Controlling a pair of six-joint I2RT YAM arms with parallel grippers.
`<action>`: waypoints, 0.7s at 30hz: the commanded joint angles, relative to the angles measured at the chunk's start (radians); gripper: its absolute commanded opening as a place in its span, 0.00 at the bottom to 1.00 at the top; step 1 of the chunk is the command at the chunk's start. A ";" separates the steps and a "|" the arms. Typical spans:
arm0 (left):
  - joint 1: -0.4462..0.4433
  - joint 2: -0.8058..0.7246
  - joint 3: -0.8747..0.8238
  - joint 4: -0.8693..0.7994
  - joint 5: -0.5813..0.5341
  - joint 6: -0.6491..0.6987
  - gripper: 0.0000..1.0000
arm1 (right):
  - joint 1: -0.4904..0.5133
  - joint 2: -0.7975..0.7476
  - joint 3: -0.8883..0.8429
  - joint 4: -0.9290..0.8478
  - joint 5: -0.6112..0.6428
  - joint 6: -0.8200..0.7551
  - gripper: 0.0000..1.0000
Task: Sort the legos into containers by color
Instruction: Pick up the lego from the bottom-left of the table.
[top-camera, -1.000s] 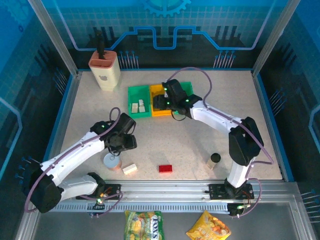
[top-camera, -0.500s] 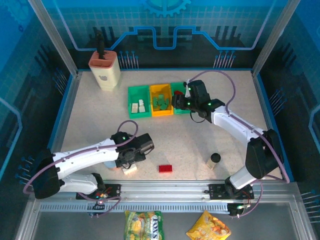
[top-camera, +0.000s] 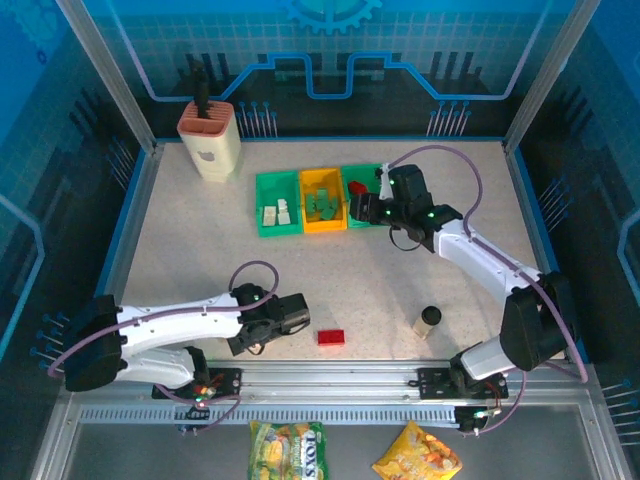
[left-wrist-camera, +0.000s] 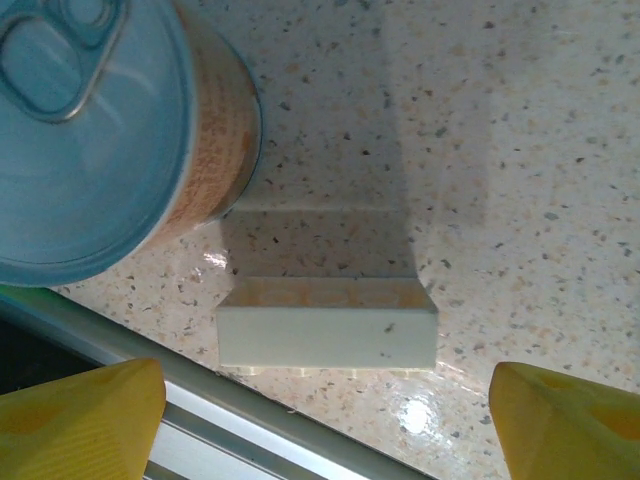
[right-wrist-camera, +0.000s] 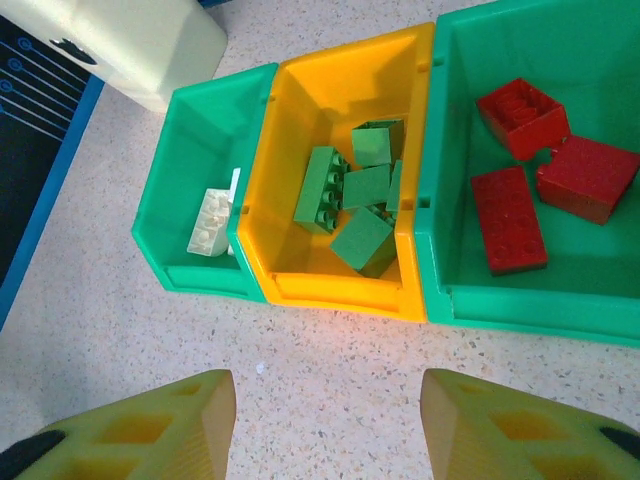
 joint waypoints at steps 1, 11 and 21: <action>-0.008 -0.021 -0.029 0.014 -0.012 -0.053 0.86 | -0.019 -0.022 -0.016 0.015 -0.024 -0.018 0.52; -0.007 -0.048 -0.127 0.152 0.003 -0.039 0.86 | -0.032 0.001 -0.006 0.018 -0.055 -0.016 0.52; 0.013 -0.037 -0.163 0.227 0.019 -0.008 0.77 | -0.036 0.001 -0.008 0.014 -0.060 -0.019 0.52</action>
